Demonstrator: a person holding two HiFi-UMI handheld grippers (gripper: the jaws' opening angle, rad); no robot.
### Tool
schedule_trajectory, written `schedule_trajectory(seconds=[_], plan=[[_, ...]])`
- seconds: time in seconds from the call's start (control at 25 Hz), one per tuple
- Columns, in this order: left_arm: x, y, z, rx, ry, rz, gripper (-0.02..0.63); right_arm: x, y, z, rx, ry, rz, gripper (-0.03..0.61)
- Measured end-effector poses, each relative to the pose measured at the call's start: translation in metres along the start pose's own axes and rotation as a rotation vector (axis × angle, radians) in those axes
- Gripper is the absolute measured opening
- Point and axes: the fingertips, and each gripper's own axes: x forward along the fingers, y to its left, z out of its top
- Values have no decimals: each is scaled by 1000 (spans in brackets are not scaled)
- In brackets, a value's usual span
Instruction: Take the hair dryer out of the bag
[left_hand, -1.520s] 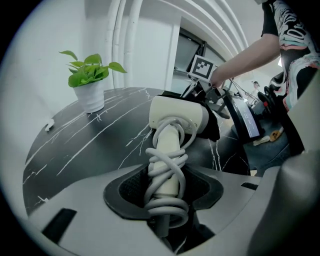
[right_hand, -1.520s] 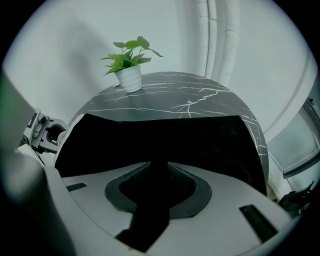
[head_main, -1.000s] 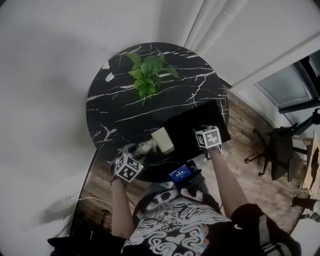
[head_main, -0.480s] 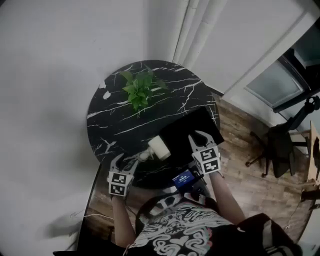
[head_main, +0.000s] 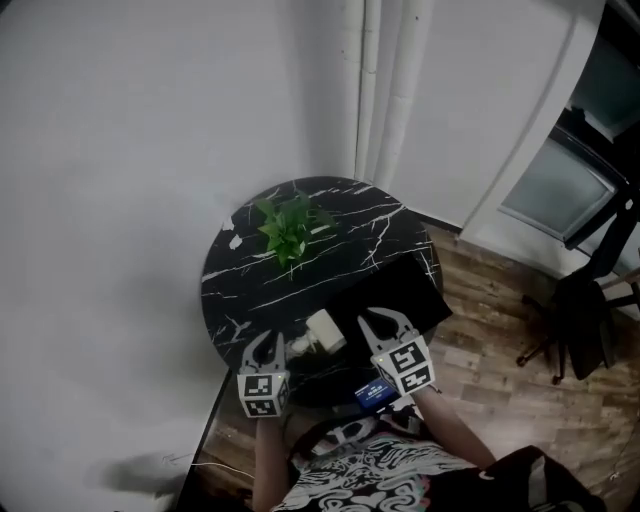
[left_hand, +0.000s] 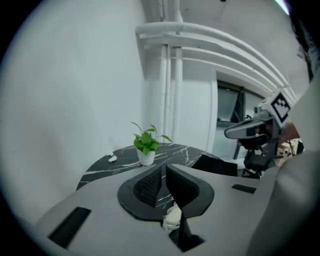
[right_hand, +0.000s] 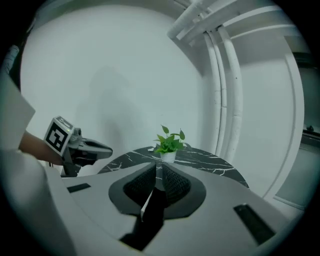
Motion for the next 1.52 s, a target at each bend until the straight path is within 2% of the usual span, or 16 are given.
schedule_trajectory(seconds=[0.12,0.36,0.52,0.76,0.96,1.24,1.36,1.52], plan=[[-3,-21,15,-19,17,42,25,-22,6,21,35,-70,33,34],[-19,-70,49,73,-40,43,15,-47,6,21,47,-83,37,29],[-40,-86,56,43,-81,65,15,-64,9,17,40,-83,36,26],[-58,-96,40,-7,-95,112,15,-83,9,15,11,-122,32,21],[-64,-101,49,39,-102,148,15,-96,4,19,0,-120,12,18],[-56,-108,56,45,-106,119,15,-96,3,24,-18,-139,12,18],[-51,-117,55,72,-107,96,15,-97,1,20,-14,-140,1,18],[-51,-116,55,69,-110,101,15,-98,-8,22,-9,-148,-14,18]])
